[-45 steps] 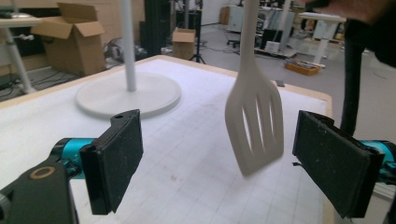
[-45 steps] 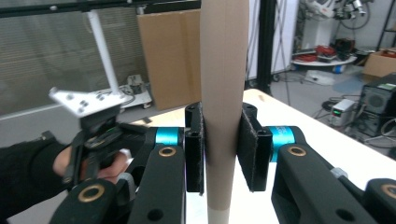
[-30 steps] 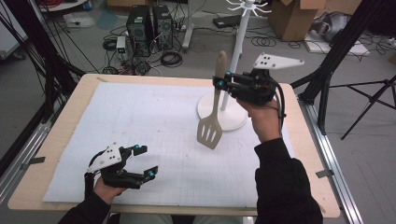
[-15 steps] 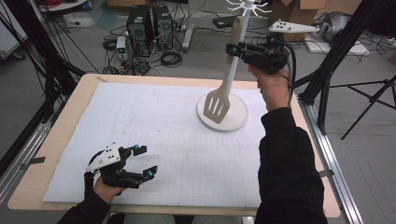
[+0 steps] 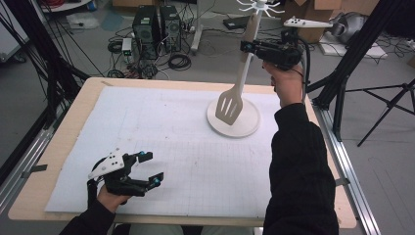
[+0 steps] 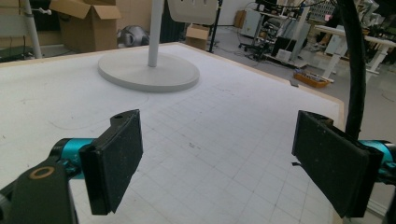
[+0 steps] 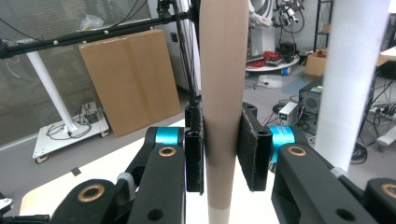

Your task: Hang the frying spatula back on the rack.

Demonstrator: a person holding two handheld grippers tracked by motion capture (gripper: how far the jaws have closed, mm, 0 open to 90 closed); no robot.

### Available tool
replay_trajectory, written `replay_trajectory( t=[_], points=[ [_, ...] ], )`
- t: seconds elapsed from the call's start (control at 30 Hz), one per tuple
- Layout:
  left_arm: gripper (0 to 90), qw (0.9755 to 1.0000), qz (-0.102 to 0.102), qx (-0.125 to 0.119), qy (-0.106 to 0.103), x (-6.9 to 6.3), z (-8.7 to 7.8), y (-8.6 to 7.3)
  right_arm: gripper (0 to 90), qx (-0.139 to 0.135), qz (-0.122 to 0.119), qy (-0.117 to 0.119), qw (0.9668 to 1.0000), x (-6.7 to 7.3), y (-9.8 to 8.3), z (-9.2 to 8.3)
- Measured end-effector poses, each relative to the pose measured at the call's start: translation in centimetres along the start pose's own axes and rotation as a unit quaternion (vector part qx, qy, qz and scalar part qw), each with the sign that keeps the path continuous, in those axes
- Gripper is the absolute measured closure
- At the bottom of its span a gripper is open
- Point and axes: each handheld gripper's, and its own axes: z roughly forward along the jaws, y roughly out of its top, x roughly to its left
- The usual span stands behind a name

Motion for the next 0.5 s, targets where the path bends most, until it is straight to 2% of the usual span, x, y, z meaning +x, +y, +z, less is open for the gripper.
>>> replay_trajectory(
  t=[0.2,0.37,0.5],
  points=[
    [16.8,1.0,-0.001,0.001,0.002,0.01,-0.04,-0.02,73.9,-0.006,0.008,0.004,0.9999,-0.53,-0.2,0.33],
    [16.9,1.0,0.0,0.0,0.003,0.02,-0.1,-0.01,73.7,-0.01,0.005,-0.009,0.9999,-0.58,-0.2,0.44],
    [17.0,1.0,-0.002,-0.001,0.004,0.03,-0.12,-0.03,73.7,-0.01,0.007,-0.008,0.9999,-0.72,-0.3,0.54]
  ],
)
